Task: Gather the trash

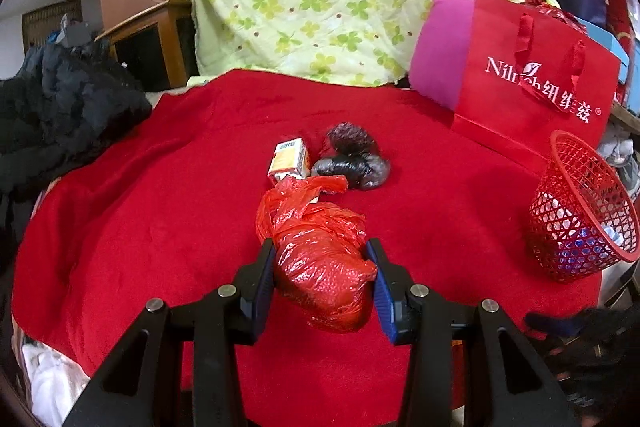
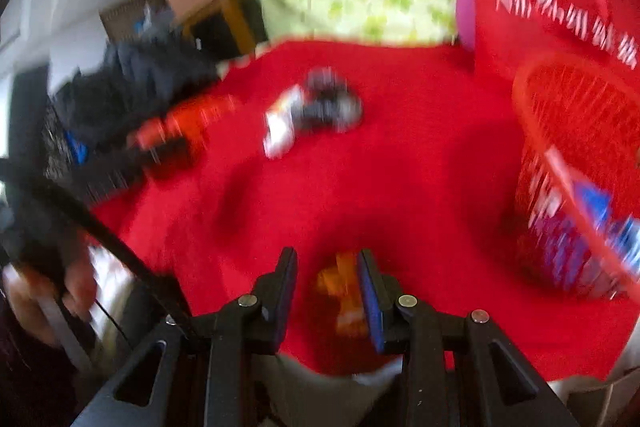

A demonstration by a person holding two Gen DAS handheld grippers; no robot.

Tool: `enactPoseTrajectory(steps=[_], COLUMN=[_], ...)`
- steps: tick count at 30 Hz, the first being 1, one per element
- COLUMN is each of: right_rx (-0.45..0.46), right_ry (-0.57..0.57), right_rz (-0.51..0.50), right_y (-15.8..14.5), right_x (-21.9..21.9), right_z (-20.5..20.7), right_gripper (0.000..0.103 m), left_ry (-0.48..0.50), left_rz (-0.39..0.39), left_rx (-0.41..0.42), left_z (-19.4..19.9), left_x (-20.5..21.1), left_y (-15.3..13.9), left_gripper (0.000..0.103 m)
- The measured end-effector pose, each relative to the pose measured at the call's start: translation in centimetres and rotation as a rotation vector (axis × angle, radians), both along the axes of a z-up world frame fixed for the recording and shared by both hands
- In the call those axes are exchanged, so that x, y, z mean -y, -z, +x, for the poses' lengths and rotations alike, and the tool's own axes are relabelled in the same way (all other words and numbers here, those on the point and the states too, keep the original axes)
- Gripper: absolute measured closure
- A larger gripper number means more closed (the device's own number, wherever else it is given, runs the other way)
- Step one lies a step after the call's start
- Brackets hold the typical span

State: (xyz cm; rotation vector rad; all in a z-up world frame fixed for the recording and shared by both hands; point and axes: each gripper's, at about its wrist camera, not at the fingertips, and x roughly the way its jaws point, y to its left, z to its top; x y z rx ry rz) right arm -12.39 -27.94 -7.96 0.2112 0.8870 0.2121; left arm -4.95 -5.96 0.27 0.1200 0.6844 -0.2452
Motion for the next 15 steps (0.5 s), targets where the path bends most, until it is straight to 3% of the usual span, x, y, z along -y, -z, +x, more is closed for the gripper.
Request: enactPoseTrajectory(steps=[3,8,11,14,15], right_rx=[-0.075,-0.119,-0.095,-0.087,-0.107], right_ry=[0.004,0.018,0.028,0.048,0.039], right_rz=[-0.009,-0.022,-0.04,-0.084,-0.051], right_y=[2.8,5.6,6.0,6.6,7.0], right_x=[-0.1,-0.1,-0.1,-0.1,0.1], right_z=[1.5,3.3,3.8,4.1,4.2], right_gripper=[0.069,0.065,0.045,0.045,0.052], left_ry=[0.006,0.011,0.011,0.013,0.013], left_rz=[0.005,0.004,0.002,0.005,0.005], left_rx=[0.007,0.017,0.013,0.013,0.014], left_z=[-0.1,-0.2,-0.1,-0.3,-0.3], left_x=[0.1,0.2,0.3,0.3,0.2], left_y=[0.0,-0.1,0.0,0.0,-0.1], left_gripper=[0.057,0.057,0.057,0.057,0.057])
